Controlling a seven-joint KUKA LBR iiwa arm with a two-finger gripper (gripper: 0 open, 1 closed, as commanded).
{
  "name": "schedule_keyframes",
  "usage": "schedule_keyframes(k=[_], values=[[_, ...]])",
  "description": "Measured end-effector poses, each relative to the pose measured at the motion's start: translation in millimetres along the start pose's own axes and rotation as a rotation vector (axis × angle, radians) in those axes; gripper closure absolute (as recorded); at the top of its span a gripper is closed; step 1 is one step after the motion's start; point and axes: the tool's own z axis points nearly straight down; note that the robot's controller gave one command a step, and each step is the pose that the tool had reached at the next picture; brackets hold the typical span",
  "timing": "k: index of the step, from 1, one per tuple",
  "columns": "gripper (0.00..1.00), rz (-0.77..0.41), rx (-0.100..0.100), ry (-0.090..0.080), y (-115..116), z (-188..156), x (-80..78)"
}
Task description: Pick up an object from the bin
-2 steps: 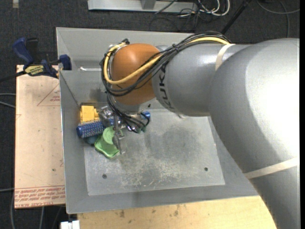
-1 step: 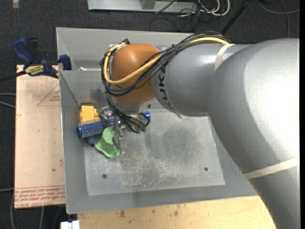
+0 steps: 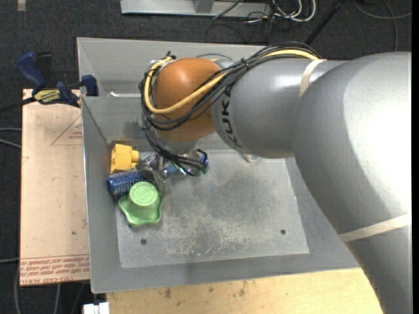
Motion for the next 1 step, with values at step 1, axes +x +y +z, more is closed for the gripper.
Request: schedule_keyframes(k=[1], values=[[1.00, 0.176, -0.006, 0.012, 15.6, -95.7, 8.1]])
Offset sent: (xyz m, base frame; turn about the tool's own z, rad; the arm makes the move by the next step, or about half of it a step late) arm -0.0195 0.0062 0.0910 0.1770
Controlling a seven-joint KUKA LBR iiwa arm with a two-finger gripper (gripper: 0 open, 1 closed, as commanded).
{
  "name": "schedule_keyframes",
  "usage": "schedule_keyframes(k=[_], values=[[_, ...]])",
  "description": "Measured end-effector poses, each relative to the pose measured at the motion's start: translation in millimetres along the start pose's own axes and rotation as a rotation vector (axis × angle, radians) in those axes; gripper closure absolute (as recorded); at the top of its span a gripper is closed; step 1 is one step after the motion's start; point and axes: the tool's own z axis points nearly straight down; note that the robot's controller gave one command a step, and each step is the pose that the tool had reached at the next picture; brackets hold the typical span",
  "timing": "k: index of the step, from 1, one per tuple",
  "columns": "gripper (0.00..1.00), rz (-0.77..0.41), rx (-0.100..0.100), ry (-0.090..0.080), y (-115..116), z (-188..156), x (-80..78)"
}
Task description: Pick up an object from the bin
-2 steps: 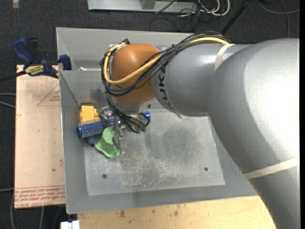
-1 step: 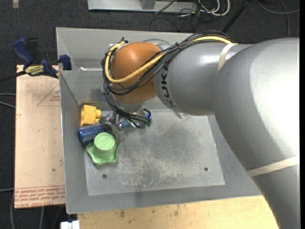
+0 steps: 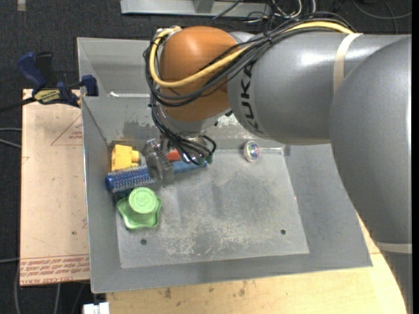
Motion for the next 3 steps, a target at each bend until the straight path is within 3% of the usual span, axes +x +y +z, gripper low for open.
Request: schedule_keyframes(k=[1, 2, 3], values=[[1.00, 0.420, 0.001, 0.012, 36, 33, 15.1], [1.00, 0.696, 0.003, 0.010, 44, 43, 8.1], [1.00, 0.718, 0.003, 0.007, 43, 32, -2.8]])
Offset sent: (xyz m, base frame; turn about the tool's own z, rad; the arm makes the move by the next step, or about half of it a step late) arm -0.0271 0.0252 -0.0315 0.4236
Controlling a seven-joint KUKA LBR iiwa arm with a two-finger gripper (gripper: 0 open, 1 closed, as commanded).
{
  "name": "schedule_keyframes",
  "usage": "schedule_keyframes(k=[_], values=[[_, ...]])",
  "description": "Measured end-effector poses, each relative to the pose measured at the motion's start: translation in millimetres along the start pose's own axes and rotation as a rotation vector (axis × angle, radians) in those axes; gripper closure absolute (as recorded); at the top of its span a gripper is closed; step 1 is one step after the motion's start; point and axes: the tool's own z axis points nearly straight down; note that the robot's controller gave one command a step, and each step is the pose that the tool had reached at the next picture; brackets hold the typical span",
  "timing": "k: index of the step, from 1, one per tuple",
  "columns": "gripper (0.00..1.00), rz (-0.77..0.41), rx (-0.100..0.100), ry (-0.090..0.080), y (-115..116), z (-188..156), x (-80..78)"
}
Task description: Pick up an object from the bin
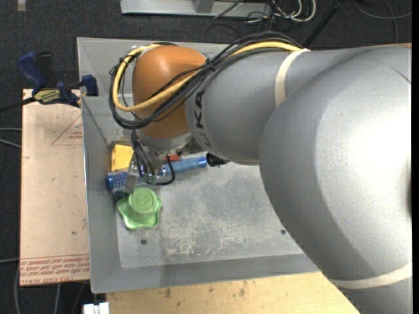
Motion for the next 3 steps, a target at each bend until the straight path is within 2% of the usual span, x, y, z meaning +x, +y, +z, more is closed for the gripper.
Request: schedule_keyframes(k=[1, 2, 3], values=[[0.00, 0.000, 0.002, 0.001, 0, 0, 0.4], [0.00, -0.065, 0.002, 0.001, 6, 44, -15.0], [0.00, -0.053, 0.000, -0.001, 6, 47, -33.7]])
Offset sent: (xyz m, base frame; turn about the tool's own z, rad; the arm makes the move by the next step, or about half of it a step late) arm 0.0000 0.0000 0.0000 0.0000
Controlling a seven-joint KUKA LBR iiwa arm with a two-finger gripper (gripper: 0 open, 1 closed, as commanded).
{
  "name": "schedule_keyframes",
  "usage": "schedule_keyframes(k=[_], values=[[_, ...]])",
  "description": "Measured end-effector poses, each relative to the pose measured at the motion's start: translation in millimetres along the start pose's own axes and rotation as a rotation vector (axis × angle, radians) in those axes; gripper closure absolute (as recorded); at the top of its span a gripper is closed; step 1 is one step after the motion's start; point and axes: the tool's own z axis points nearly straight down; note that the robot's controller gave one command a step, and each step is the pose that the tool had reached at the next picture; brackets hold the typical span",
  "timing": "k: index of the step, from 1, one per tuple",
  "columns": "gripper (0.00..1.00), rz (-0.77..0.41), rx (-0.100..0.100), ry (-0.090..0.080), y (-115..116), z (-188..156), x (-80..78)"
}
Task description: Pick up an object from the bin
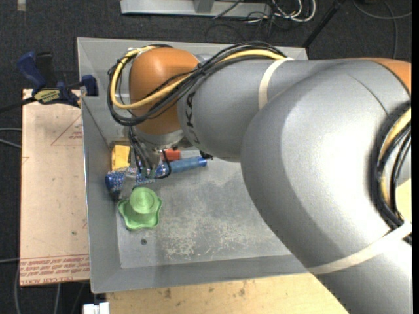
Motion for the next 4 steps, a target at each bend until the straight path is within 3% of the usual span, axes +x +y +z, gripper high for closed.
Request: schedule_keyframes(k=[1, 2, 3, 4], values=[[0.00, -0.288, -0.001, 0.000, 2, -3, -9.9], [0.00, -0.429, -0.003, -0.004, -19, 21, -15.2], [1.00, -0.427, 0.000, 0.003, -21, 25, -13.9], [1.00, -0.432, -0.003, -0.007, -13, -135, -26.9]])
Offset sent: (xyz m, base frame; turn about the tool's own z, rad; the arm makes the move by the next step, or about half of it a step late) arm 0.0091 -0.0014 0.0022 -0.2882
